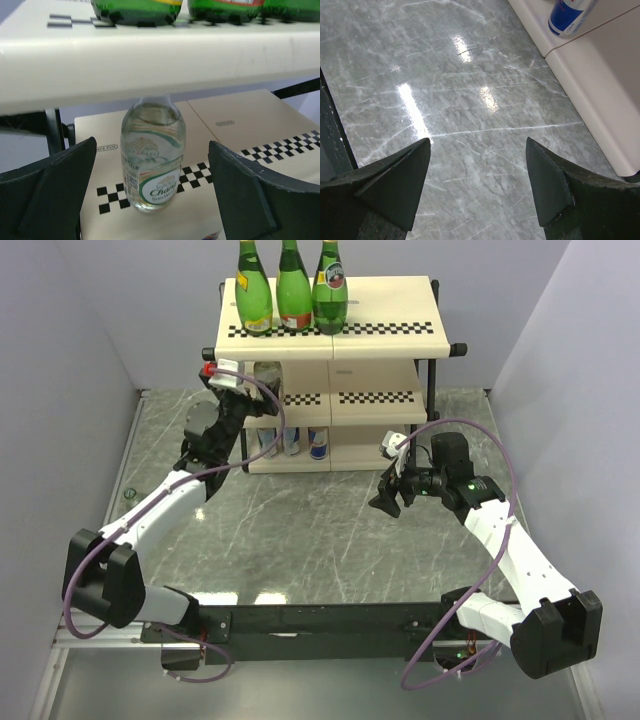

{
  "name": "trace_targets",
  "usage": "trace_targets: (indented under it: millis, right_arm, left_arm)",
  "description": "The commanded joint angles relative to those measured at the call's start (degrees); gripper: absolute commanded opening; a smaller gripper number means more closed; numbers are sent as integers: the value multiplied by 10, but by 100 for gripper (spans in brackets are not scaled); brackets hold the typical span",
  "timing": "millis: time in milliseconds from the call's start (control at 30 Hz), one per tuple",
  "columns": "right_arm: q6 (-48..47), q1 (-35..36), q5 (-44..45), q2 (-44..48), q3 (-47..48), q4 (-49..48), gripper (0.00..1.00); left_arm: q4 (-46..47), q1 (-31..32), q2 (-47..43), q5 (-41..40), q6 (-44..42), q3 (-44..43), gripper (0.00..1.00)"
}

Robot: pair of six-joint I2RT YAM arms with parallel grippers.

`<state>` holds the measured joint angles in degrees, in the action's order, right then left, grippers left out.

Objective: Place and organize the beverage onto the shelf
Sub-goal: Place the drink on the shelf.

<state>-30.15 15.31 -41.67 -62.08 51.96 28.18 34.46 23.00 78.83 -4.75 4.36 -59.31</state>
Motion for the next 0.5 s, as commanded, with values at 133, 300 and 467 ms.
trace_targets:
  millis: [133, 300, 467]
  right_arm:
    - [-10, -6, -8, -1, 14, -5, 83]
    - [-8, -5, -9, 3, 13, -6, 83]
    - [-10, -5, -15, 1, 15, -1, 83]
  left_arm:
    - [-16, -2, -45, 12, 26, 38, 99]
    - [-38, -1, -91, 6, 49, 85, 99]
    - [-114, -2, -156, -6, 80, 118, 99]
